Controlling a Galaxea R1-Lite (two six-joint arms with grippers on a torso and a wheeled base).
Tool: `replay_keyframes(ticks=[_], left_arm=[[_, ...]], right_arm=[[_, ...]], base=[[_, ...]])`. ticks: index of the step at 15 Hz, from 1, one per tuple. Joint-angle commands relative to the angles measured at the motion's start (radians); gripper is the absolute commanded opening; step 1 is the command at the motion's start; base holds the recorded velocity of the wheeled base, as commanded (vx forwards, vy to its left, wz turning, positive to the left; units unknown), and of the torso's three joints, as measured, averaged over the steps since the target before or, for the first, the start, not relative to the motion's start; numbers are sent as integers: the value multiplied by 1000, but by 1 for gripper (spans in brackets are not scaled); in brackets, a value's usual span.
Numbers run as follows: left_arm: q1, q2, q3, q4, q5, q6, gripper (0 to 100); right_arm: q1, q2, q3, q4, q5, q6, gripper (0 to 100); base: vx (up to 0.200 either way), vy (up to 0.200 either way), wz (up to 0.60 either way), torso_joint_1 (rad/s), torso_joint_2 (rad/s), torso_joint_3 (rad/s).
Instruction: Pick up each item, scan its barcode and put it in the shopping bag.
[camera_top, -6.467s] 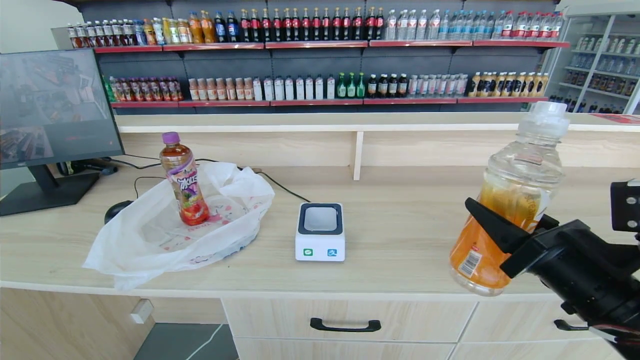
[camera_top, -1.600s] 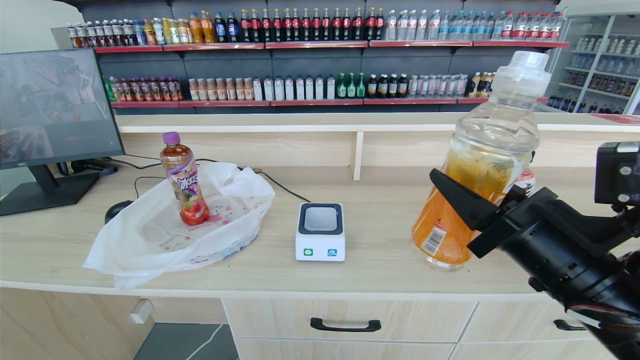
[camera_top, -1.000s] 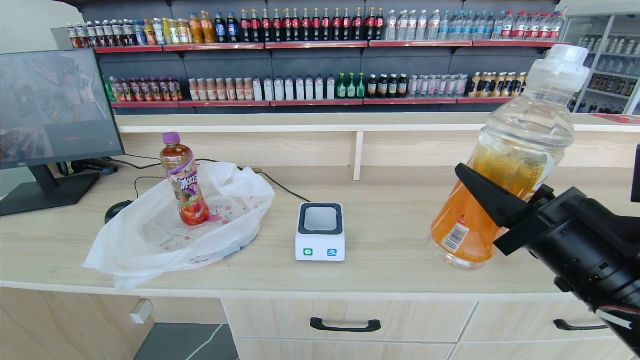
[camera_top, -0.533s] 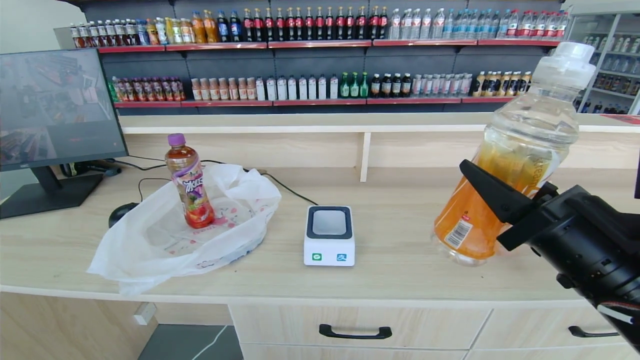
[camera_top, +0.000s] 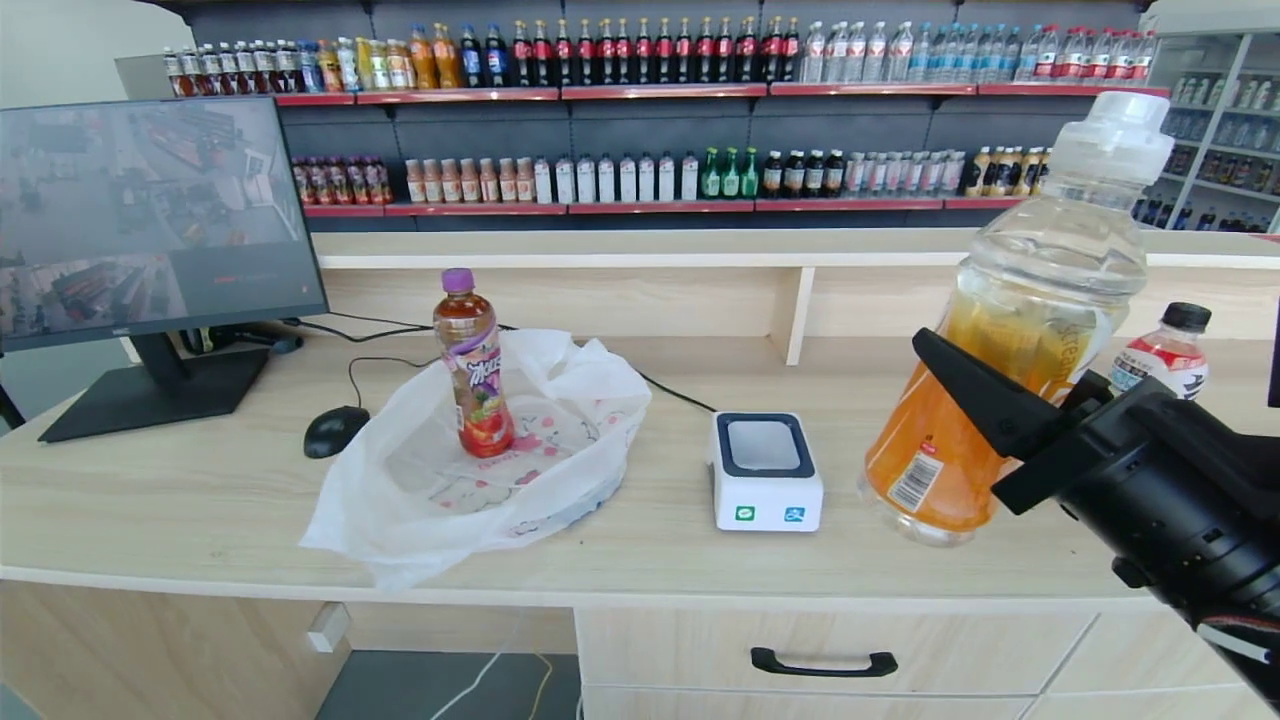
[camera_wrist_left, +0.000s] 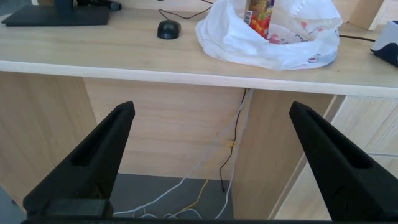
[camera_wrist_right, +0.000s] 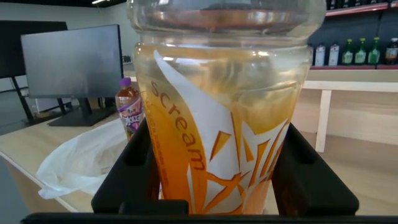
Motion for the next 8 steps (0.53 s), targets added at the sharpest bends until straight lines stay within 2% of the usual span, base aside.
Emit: replay_keyframes(ticks=[1,6,8], left_arm=[[0,0,1,0,0,-3,100],[0,0,1,-1,0,-1,100],[0,0,1,0,0,-3,100]], right_arm=[[0,-2,4,-1,0,0,0],[9,6,15,-1,-3,-17,0],[9,14,27,-1,-2,-39,0]], base=[[0,200,0,7,2,-2],[0,200,0,2,4,1],[0,0,0,0,0,0]])
